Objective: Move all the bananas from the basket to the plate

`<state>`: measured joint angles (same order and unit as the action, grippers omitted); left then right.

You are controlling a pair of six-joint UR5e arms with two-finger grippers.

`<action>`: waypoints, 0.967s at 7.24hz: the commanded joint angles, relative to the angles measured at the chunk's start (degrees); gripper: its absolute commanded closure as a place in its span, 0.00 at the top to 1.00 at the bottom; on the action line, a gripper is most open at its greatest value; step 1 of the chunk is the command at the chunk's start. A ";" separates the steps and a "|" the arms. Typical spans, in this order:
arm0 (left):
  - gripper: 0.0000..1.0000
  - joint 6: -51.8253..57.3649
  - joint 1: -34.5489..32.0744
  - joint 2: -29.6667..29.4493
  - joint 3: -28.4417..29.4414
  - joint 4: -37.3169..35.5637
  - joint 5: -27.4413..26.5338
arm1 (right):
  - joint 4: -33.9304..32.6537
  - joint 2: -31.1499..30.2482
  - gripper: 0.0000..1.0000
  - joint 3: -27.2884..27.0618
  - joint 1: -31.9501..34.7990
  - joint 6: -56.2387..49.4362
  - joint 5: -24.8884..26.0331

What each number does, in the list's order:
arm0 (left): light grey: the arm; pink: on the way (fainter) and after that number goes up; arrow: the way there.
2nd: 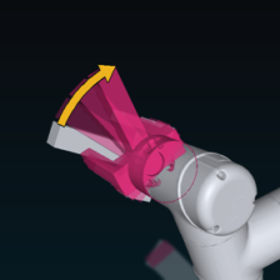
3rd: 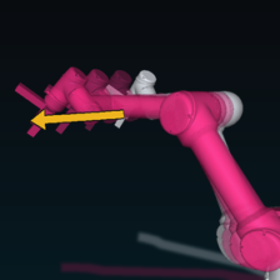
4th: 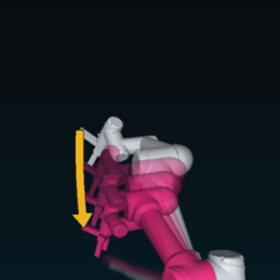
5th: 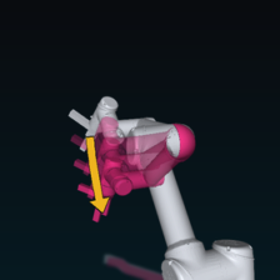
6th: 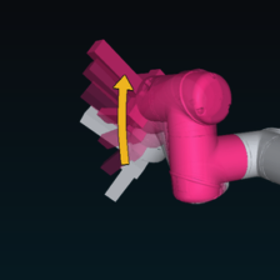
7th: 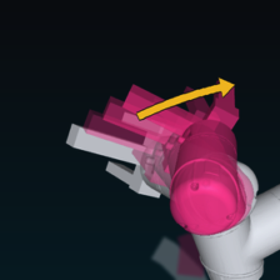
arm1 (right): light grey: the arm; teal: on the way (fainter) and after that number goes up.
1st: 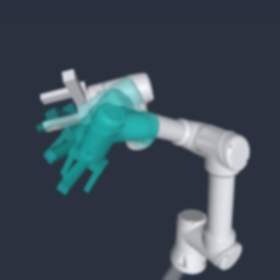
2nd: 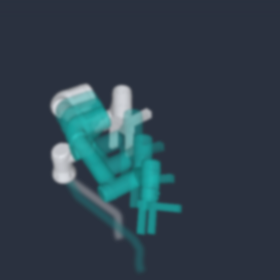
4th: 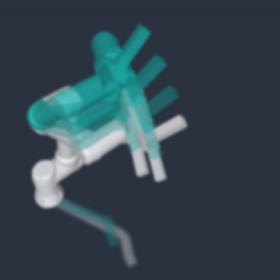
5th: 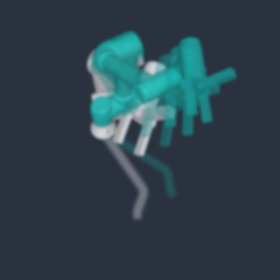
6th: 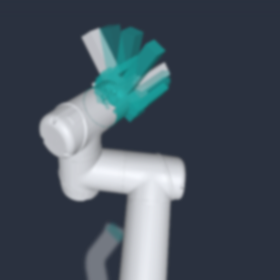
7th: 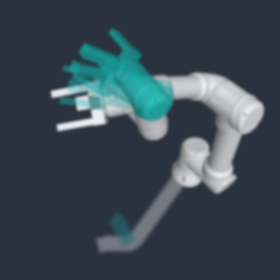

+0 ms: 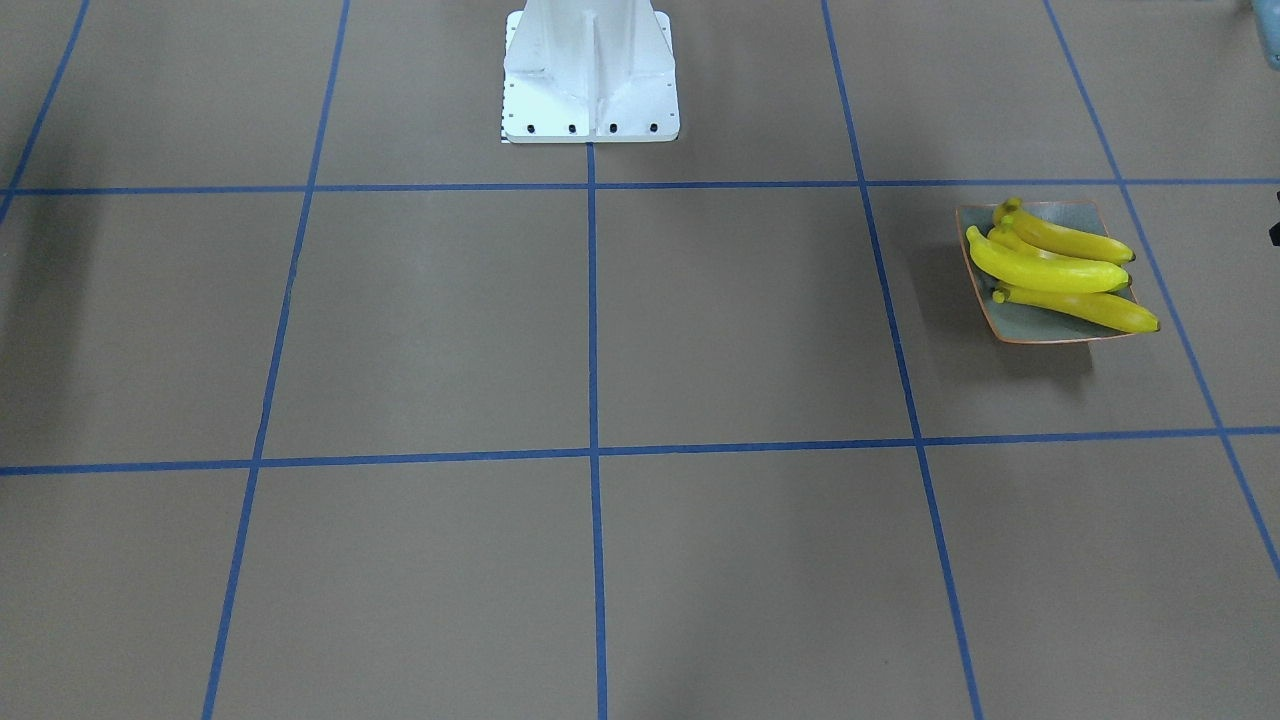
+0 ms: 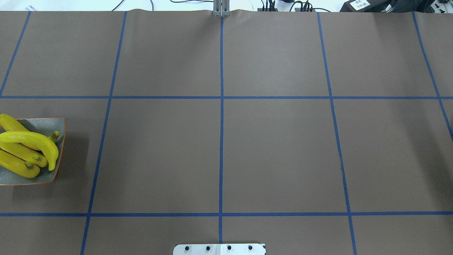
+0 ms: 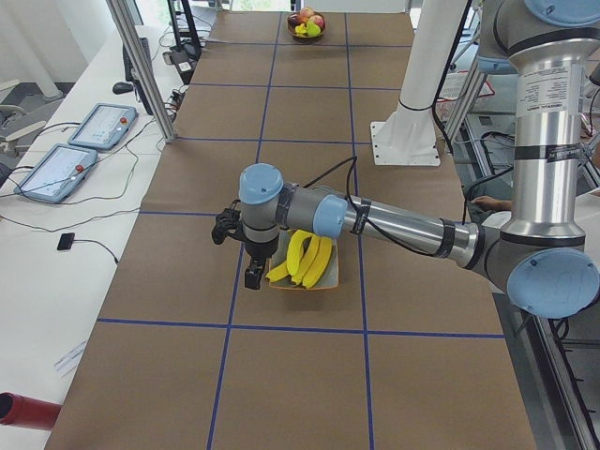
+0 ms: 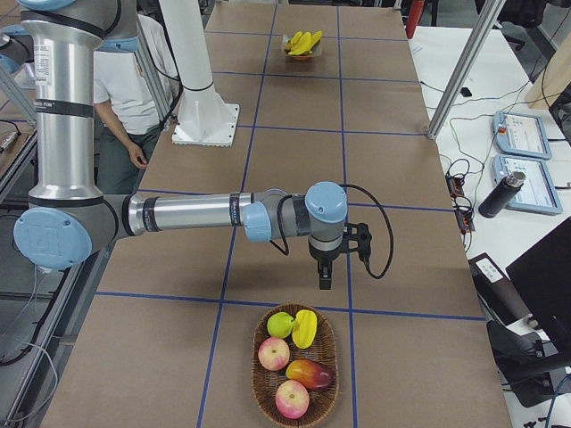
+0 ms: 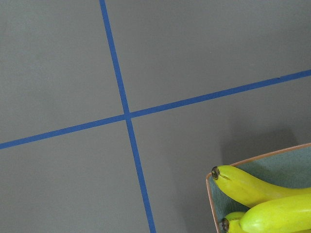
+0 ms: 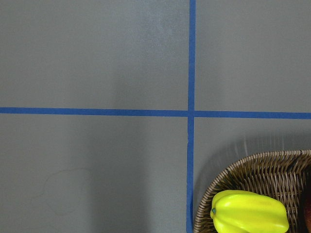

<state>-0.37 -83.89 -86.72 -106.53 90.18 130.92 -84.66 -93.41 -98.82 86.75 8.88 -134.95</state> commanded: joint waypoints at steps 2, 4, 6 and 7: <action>1.00 -0.15 -0.04 0.32 -0.61 0.17 0.04 | 0.19 -0.02 1.00 -0.06 0.00 0.00 -0.05; 1.00 0.02 -0.13 0.41 -0.17 0.26 0.04 | 0.19 -0.11 1.00 -0.15 0.00 0.00 -0.05; 1.00 0.02 -0.04 0.41 -0.26 0.26 0.13 | 0.19 0.07 1.00 -0.15 0.00 0.00 0.04; 1.00 0.02 0.05 0.32 -0.17 0.17 0.13 | 0.19 0.07 1.00 -0.06 0.00 0.00 0.04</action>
<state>-0.36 -83.90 -86.35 -106.76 90.42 131.01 -84.46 -93.38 -98.96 86.75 8.88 -134.95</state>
